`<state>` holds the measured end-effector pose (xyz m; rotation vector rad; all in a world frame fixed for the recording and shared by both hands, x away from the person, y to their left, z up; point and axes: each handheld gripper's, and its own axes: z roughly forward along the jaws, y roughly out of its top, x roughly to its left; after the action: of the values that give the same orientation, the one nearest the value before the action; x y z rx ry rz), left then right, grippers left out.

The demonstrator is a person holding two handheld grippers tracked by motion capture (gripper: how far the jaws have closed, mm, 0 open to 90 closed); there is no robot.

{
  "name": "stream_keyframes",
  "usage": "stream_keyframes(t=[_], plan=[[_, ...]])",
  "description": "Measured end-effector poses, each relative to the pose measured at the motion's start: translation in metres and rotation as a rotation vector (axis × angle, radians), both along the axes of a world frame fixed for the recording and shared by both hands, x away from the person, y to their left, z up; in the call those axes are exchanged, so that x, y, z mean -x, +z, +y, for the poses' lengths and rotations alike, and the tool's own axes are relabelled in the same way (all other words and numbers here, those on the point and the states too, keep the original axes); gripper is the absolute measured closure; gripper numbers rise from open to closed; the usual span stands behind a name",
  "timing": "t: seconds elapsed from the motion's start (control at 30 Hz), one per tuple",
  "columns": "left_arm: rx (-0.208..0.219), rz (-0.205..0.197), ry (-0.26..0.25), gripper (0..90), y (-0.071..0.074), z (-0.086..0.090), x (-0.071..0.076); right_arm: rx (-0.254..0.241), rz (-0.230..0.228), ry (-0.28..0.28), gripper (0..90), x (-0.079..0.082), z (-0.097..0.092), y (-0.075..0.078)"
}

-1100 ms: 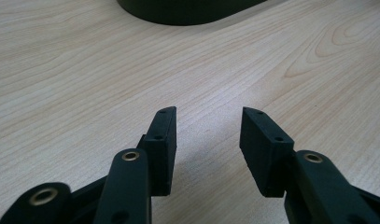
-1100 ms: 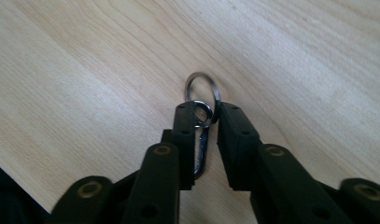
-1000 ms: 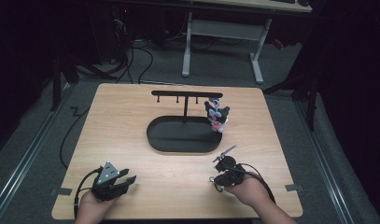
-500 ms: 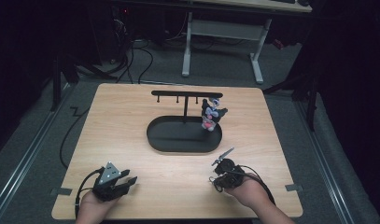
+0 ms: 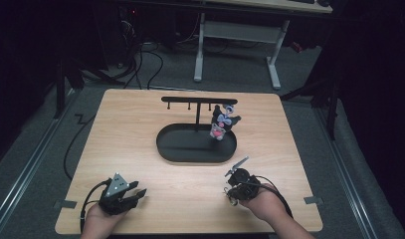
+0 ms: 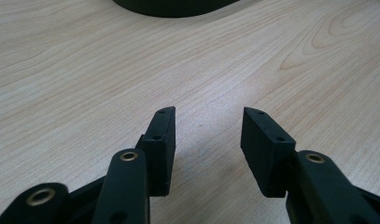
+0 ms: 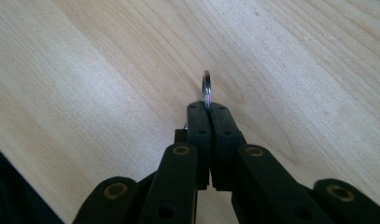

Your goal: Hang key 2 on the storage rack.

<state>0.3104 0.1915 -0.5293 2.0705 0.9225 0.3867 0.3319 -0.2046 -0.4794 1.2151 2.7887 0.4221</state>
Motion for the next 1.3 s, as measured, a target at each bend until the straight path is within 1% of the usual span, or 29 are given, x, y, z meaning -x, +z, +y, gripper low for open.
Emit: stream_keyframes(t=[0.07, 0.13, 0.33, 0.4, 0.43, 0.5, 0.53, 0.57, 0.6, 0.77, 0.83, 0.87, 0.93, 1.03, 1.07, 1.1, 1.13, 1.27, 1.3], plan=[[0.000, -0.002, 0.002, 55.9, 0.000, 0.000, 0.000, -0.003, 0.000, -0.011, 89.3, 0.000, 0.000, 0.002], [0.000, -0.003, -0.001, 55.5, 0.000, 0.000, 0.000, -0.015, 0.004, -0.019, 89.3, 0.000, -0.002, 0.008], [0.005, -0.023, 0.004, 53.1, 0.002, 0.001, 0.001, -0.046, -0.005, -0.032, 89.3, -0.003, -0.011, 0.028], [0.005, -0.027, 0.007, 52.7, 0.002, 0.002, 0.001, -0.048, -0.013, -0.042, 89.3, -0.004, -0.013, 0.032], [0.006, -0.028, 0.007, 52.7, 0.002, 0.002, 0.001, -0.045, -0.001, -0.052, 89.4, -0.003, -0.013, 0.035], [0.004, -0.027, 0.006, 52.5, 0.002, 0.002, 0.001, -0.040, -0.011, -0.040, 89.4, -0.005, -0.013, 0.038], [0.002, -0.028, 0.006, 52.3, 0.002, 0.001, 0.001, -0.044, -0.012, -0.045, 89.4, -0.006, -0.013, 0.041], [0.001, -0.030, 0.006, 52.3, 0.002, 0.001, 0.001, -0.044, -0.012, -0.045, 89.4, -0.006, -0.013, 0.041], [0.000, -0.030, 0.006, 52.3, 0.002, 0.002, 0.001, -0.050, -0.012, -0.048, 89.4, -0.007, -0.013, 0.043], [0.006, -0.035, 0.015, 51.7, 0.002, 0.003, 0.001, -0.050, -0.019, -0.052, 89.3, -0.015, -0.013, 0.053], [0.014, -0.033, 0.022, 51.8, 0.002, 0.004, 0.001, -0.051, -0.013, -0.062, 89.4, -0.018, -0.013, 0.057], [0.015, -0.031, 0.023, 51.8, 0.002, 0.004, 0.001, -0.055, -0.013, -0.075, 89.4, -0.019, -0.013, 0.060], [0.018, -0.034, 0.028, 51.8, 0.002, 0.004, 0.002, -0.048, -0.022, -0.063, 89.3, -0.022, -0.013, 0.064], [0.014, -0.040, 0.028, 51.6, 0.002, 0.005, 0.002, -0.044, -0.021, -0.070, 89.3, -0.025, -0.012, 0.071], [0.018, -0.042, 0.031, 51.4, 0.002, 0.005, 0.001, -0.046, -0.025, -0.069, 89.3, -0.028, -0.012, 0.076], [0.019, -0.041, 0.031, 51.4, 0.003, 0.006, 0.001, -0.046, -0.025, -0.069, 89.3, -0.028, -0.012, 0.076], [0.028, -0.041, 0.035, 51.4, 0.003, 0.006, 0.001, -0.050, -0.026, -0.080, 89.3, -0.029, -0.011, 0.079], [0.033, -0.045, 0.042, 50.9, 0.003, 0.008, 0.001, -0.049, -0.035, -0.081, 89.3, -0.036, -0.010, 0.089], [0.033, -0.045, 0.042, 50.8, 0.003, 0.008, 0.001, -0.054, -0.030, -0.090, 89.3, -0.038, -0.009, 0.091]])
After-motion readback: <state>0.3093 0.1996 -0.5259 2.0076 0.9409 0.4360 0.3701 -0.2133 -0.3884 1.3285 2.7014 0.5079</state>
